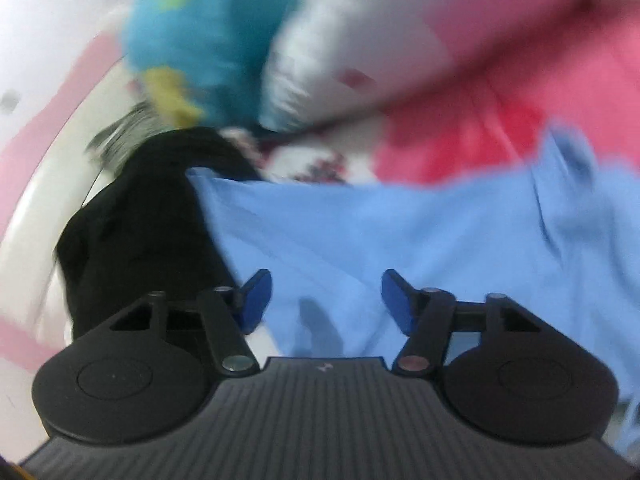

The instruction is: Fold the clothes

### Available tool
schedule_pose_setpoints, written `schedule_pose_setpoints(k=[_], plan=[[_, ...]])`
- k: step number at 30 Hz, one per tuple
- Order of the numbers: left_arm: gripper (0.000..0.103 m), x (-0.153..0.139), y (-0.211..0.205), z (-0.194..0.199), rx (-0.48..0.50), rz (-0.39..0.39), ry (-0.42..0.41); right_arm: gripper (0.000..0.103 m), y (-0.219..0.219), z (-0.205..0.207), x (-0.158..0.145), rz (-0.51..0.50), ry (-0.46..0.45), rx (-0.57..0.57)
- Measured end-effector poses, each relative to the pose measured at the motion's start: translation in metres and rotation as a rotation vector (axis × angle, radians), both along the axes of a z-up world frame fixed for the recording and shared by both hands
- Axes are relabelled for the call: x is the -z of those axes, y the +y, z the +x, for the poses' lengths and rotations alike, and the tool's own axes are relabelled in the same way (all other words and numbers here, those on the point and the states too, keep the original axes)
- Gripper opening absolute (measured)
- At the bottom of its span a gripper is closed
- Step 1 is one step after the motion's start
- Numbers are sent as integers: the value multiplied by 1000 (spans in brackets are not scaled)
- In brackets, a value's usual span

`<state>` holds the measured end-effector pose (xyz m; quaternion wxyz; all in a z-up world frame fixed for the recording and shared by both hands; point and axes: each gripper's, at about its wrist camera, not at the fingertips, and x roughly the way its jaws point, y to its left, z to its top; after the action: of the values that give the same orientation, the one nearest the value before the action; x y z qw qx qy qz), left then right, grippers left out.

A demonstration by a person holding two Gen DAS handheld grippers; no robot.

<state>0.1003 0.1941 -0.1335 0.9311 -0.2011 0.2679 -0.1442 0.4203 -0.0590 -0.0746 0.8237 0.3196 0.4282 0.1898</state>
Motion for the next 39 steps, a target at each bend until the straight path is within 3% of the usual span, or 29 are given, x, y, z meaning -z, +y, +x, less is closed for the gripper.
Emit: schedule_pose_setpoints(k=[6,8,9,13,19,24,27,30,32,36,39], plan=[[8,0,-2,0,3,17,-9,30,-2,7,34,72,80,46],[9,0,-2,0,4,19,-10,6,0,9,37,87,76,40],[9,0,-1,0,4,12,-8,6,0,8,34,102,59,40],[9,1,2,1,6,-16,2,5,12,-9,-4,127,-152,-37],[9,0,1,0,5,-10,-2,6,77,-19,-51,-66,-384,-261],[8,0,0,-2,6,-11,-4,9,143,-45,-51,-314,-527,-562],[8,0,0,-3,7,-17,-2,15,162,-63,-53,-420,-602,-649],[8,0,0,-3,9,-18,-2,16,161,-71,-60,-383,-641,-696],[8,0,-1,-3,9,-17,-2,17,140,-68,-73,-262,-647,-639],[8,-1,-1,-4,9,-15,-3,19,72,-50,-85,-50,-598,-315],[8,-1,-1,-4,9,-13,-4,18,36,-33,-74,-103,-481,-137]])
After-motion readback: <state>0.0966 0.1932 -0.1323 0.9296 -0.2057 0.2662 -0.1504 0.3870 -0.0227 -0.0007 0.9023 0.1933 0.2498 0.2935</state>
